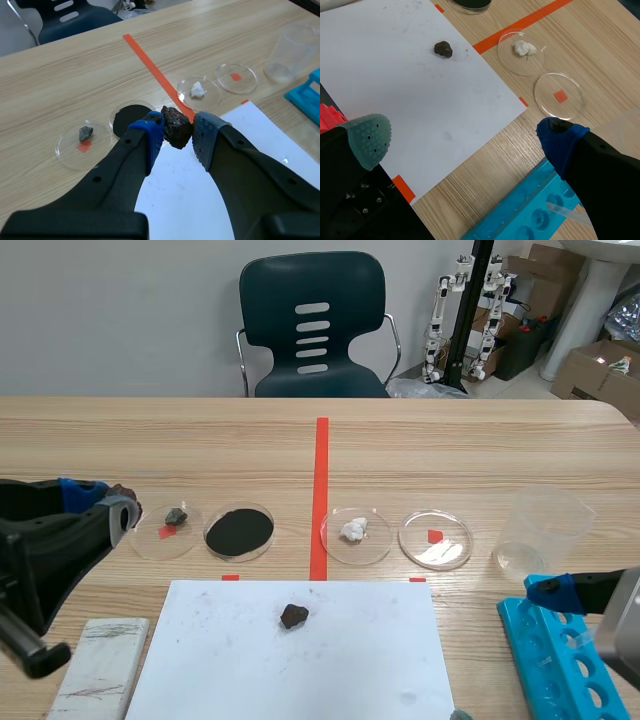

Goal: Lower the mineral onto the iron filings and hold still

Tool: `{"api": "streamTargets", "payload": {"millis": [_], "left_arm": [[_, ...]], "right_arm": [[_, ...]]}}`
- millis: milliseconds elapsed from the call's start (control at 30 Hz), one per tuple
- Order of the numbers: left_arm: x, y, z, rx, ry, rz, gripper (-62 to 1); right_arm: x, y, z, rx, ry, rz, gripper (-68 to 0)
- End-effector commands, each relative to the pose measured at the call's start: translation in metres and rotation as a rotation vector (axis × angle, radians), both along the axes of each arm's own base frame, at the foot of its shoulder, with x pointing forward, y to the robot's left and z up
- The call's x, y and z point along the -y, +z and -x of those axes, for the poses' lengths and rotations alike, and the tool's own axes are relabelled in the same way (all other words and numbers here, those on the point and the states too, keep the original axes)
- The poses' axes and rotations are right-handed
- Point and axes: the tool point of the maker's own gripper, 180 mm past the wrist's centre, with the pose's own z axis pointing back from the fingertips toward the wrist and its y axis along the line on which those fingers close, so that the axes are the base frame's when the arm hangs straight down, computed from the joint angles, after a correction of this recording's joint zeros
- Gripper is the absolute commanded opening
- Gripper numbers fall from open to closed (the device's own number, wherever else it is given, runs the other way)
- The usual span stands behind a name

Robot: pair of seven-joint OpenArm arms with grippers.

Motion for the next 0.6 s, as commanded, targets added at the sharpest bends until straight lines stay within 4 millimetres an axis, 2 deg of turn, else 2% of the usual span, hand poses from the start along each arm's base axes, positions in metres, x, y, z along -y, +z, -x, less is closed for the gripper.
{"api": "streamTargets", "payload": {"millis": [0, 133, 300, 567], "left_arm": [[-0.003, -0.002, -0.009, 0.009, 0.045, 0.028, -50.9], [-0.009, -0.029, -0.024, -0.068, 0.107, 0.023, -50.9], [-0.003, -0.057, -0.043, -0.188, 0.125, -0.006, -50.9], [0.013, -0.067, -0.082, -0.336, 0.137, -0.038, -50.9]], "right_arm": [[-0.004, 0.011, -0.006, 0.035, 0.001, -0.024, -6.7], [-0.004, 0.011, -0.006, 0.035, 0.001, -0.024, -6.7], [-0.004, 0.011, -0.006, 0.035, 0.001, -0.024, -6.7], [-0.004, 0.011, -0.006, 0.035, 0.001, -0.024, -6.7]]}}
